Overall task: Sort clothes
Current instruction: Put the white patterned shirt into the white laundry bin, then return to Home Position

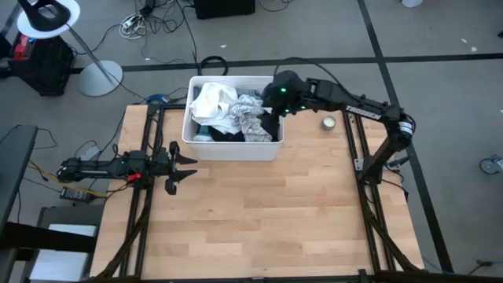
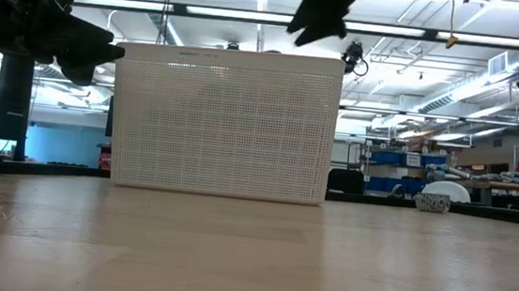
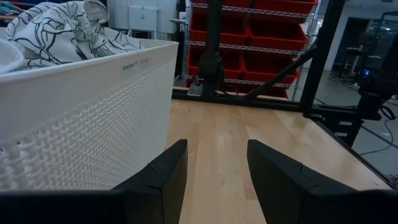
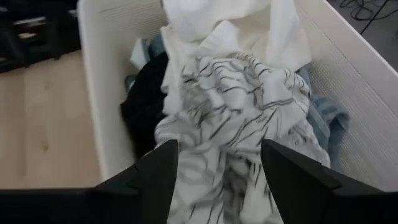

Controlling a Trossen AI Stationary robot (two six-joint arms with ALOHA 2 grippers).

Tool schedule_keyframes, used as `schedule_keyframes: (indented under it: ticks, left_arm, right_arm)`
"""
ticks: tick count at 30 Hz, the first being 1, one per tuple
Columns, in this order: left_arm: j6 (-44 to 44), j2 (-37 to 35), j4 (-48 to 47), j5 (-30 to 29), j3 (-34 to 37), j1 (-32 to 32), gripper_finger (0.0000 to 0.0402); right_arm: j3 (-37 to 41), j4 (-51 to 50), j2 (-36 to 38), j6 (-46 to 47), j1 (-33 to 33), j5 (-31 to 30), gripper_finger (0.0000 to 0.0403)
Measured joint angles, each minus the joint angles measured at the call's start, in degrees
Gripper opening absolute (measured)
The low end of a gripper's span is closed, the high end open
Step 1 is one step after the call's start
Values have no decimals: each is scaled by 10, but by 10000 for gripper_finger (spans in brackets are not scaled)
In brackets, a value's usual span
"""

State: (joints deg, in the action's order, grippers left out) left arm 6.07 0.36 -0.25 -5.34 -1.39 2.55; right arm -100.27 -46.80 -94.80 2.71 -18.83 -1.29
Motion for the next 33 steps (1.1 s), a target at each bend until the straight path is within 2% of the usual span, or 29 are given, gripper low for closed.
schedule_keyframes:
  ticks: [10, 18, 25, 33]
  left_arm:
    - [-14, 0, -1, -16, -1, 0, 173]
    - [-14, 0, -10, -16, -1, 0, 173]
    - [-14, 0, -12, -16, -2, 0, 173]
    - [-14, 0, -12, -16, -2, 0, 173]
  right_arm:
    - [0, -116, 99, 5, 39, -2, 230]
    - [27, -221, 164, 118, 74, -11, 230]
    - [144, -203, 222, 123, 120, -13, 230]
    - [334, -57, 308, 122, 160, -12, 230]
